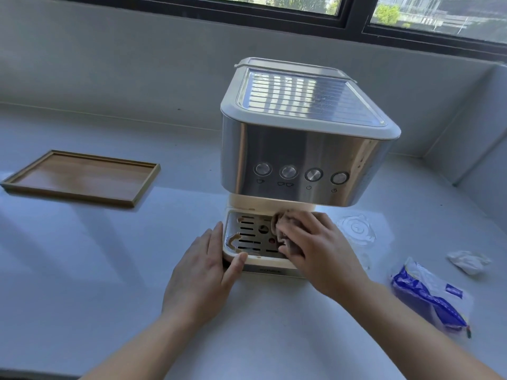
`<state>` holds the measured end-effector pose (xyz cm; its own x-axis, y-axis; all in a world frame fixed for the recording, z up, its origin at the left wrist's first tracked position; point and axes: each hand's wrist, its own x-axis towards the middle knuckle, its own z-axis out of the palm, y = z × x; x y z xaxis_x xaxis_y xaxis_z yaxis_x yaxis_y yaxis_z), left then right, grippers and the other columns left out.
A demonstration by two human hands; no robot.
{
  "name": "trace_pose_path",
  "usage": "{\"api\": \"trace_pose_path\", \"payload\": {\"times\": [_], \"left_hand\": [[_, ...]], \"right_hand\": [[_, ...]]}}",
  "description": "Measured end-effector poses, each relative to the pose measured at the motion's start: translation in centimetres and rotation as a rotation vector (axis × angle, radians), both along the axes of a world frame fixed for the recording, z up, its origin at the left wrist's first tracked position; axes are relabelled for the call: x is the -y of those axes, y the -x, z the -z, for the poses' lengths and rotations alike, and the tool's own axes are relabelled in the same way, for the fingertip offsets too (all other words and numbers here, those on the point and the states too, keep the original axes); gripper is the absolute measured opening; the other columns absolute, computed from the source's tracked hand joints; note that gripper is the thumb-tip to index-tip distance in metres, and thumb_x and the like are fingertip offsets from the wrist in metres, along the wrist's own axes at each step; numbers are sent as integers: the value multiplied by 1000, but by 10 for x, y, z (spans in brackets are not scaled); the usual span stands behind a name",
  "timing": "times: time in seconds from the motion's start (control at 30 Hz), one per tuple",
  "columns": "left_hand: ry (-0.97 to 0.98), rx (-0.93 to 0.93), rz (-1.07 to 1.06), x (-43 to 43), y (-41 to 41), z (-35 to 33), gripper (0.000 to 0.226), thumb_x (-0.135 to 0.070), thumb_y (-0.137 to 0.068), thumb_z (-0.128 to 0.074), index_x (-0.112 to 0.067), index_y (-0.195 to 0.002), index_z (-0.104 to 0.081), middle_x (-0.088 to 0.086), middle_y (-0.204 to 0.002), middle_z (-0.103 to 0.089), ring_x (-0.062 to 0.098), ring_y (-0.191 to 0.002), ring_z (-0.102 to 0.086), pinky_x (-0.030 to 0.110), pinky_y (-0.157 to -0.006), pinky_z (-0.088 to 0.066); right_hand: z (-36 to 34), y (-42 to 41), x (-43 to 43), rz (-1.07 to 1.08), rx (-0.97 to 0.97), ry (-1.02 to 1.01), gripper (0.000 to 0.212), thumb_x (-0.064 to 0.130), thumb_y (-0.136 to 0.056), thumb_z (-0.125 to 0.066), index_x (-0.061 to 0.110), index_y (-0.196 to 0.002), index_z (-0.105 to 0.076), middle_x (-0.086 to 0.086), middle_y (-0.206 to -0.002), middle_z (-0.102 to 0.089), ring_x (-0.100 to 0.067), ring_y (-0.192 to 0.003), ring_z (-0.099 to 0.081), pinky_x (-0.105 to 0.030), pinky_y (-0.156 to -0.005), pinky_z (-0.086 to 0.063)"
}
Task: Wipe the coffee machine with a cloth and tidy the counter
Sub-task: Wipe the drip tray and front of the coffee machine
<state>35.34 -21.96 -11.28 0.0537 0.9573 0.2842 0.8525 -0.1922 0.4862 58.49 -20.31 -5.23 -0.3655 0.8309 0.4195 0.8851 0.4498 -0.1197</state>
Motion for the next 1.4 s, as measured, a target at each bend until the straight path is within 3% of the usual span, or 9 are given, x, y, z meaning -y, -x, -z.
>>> {"api": "trace_pose_path", "payload": {"times": [0.1,0.3,0.5,0.6,0.8,1.0,1.1,1.27,1.4], "left_hand": [[3,1,3,0,0,0,85,-81,-86,-6,-29,-153,-13,-14,-144,-41,6,-131,-37,28,-101,-39],[13,1,-5,0,0,-1,85,-80,-87,-9,-28,-153,-15,-12,-148,-39,6,-135,-33,28,-104,-37],[0,2,-4,-1,1,2,80,-79,-89,-12,-29,-152,-16,-12,-145,-41,6,-132,-35,27,-100,-39],[6,7,-5,-1,0,2,80,-78,-89,-12,-29,-152,-16,-11,-145,-42,8,-131,-36,28,-100,-39],[19,4,-1,-1,1,1,80,-78,-87,-11,-30,-151,-17,-12,-144,-42,6,-132,-35,27,-99,-37],[35,22,11,1,1,0,83,-79,-87,-10,-28,-153,-14,-13,-148,-38,6,-136,-32,28,-104,-36],[33,22,6,0,1,0,84,-79,-87,-9,-27,-153,-14,-11,-148,-38,7,-136,-31,29,-105,-36],[55,22,2,-1,1,2,84,-81,-86,-9,-30,-153,-13,-12,-151,-36,8,-139,-30,32,-107,-38],[53,28,11,-2,3,4,82,-80,-87,-12,-30,-153,-13,-12,-153,-35,8,-141,-29,33,-108,-36]], "right_hand": [[-4,9,-17,-24,-85,-29,18,11,-89,-65,18,-103,-73,5,-109,-69,-24,-92,-57,-28,-85,-49],[-19,47,-42,-169,29,156,21,22,-94,-51,23,-108,-67,8,-102,-69,-19,-89,-63,-37,-77,-50],[-21,11,-33,41,24,126,17,13,-81,-54,25,-84,-67,6,-76,-67,-18,-67,-56,-33,-64,-50],[-20,30,-35,46,-8,91,15,14,-83,-55,24,-84,-66,7,-78,-67,-17,-70,-57,-30,-62,-43],[-17,87,-48,-117,0,116,19,25,-94,-47,22,-100,-65,4,-90,-68,-22,-79,-62,-35,-69,-51],[-28,31,-39,71,117,157,13,25,-89,-49,24,-85,-62,5,-65,-54,-23,-61,-52,-30,-54,-45],[-29,15,-35,184,59,159,17,24,-91,-49,21,-85,-64,1,-66,-60,-25,-61,-55,-31,-56,-48],[-22,65,-45,19,11,177,14,23,-92,-51,23,-94,-64,3,-80,-68,-23,-75,-62,-35,-69,-53],[-24,55,-45,27,90,185,10,24,-89,-52,26,-91,-62,5,-74,-65,-21,-70,-60,-31,-60,-49]]}}
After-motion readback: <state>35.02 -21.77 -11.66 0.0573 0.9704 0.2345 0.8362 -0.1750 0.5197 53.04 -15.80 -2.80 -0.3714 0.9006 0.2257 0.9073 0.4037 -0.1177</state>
